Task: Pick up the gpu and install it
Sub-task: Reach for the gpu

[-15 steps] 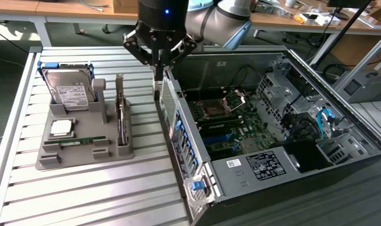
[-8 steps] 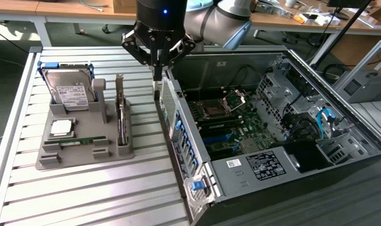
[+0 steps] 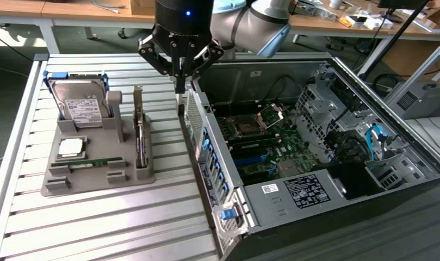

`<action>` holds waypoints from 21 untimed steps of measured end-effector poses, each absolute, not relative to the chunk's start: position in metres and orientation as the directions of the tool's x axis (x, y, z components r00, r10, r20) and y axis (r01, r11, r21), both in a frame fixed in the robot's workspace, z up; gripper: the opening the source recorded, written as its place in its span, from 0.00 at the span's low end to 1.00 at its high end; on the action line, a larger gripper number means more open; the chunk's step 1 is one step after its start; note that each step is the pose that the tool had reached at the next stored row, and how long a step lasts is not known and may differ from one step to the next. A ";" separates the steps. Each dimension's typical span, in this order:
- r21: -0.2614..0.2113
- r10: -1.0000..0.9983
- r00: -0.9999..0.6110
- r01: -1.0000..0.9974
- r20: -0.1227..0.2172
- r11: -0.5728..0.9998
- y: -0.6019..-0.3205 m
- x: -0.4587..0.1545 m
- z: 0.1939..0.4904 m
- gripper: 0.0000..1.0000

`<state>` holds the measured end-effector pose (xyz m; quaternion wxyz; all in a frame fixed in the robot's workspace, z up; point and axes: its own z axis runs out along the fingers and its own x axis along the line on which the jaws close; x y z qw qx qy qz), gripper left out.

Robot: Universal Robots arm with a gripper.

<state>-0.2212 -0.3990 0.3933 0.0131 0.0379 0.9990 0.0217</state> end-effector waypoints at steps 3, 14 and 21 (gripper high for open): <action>0.044 0.076 -0.997 0.075 -0.024 0.996 -0.399 -0.223 0.393 0.10; 0.044 0.076 -0.997 0.075 -0.024 0.996 -0.399 -0.227 0.393 0.10; 0.044 0.076 -0.997 0.075 -0.024 0.996 -0.399 -0.230 0.393 0.10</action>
